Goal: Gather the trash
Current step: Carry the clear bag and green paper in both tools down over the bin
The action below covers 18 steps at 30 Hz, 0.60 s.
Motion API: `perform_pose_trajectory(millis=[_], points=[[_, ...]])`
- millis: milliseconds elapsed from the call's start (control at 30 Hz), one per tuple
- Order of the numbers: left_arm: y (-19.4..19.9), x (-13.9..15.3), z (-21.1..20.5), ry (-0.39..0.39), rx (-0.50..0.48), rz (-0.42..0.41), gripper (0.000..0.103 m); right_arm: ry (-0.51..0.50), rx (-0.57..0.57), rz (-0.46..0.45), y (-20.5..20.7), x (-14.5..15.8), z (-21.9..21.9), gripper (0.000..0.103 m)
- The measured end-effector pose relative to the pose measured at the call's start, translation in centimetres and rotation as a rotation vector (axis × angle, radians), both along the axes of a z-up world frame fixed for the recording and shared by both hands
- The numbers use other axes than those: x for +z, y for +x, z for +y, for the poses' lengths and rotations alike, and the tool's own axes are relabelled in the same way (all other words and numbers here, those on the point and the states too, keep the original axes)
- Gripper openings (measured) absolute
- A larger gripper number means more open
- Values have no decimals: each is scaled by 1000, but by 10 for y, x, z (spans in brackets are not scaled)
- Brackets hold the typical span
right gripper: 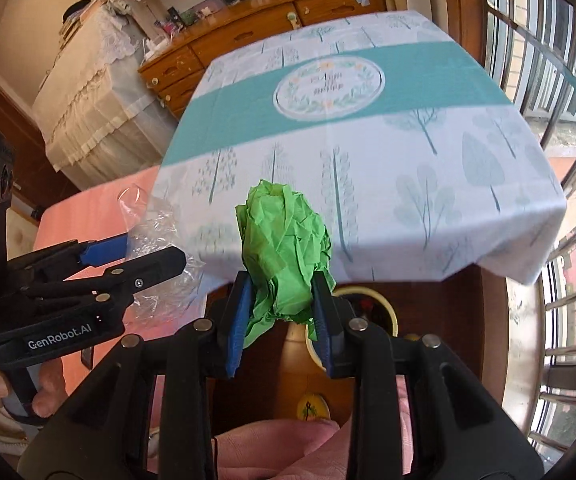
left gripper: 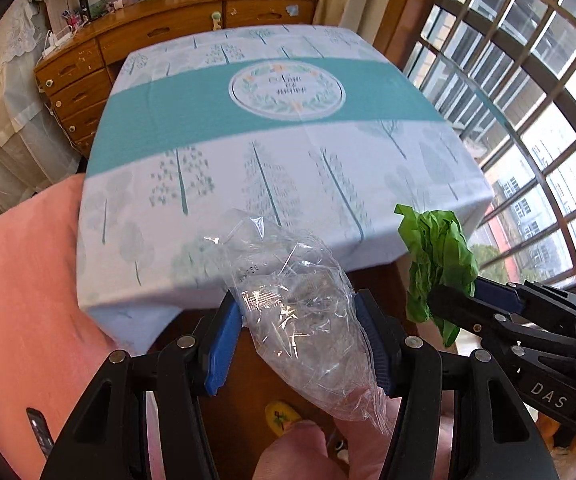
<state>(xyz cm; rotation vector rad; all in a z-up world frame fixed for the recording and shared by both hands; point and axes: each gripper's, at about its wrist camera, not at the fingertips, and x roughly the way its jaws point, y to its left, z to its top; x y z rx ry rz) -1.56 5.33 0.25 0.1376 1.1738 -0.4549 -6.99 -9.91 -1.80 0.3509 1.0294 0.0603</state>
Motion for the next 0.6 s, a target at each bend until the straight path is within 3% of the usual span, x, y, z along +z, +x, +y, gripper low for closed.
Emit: perform_pose_trajectory(millis=[200, 467, 600], points=[[-19, -51, -21, 44, -5, 47, 57, 18, -5, 110, -24, -50, -7, 26], [-18, -169, -43, 56, 70, 136, 57, 38, -24, 240, -36, -162, -30, 26], [-15, -214, -43, 57, 116, 141, 58, 50, -28, 274, -36, -215, -41, 26]])
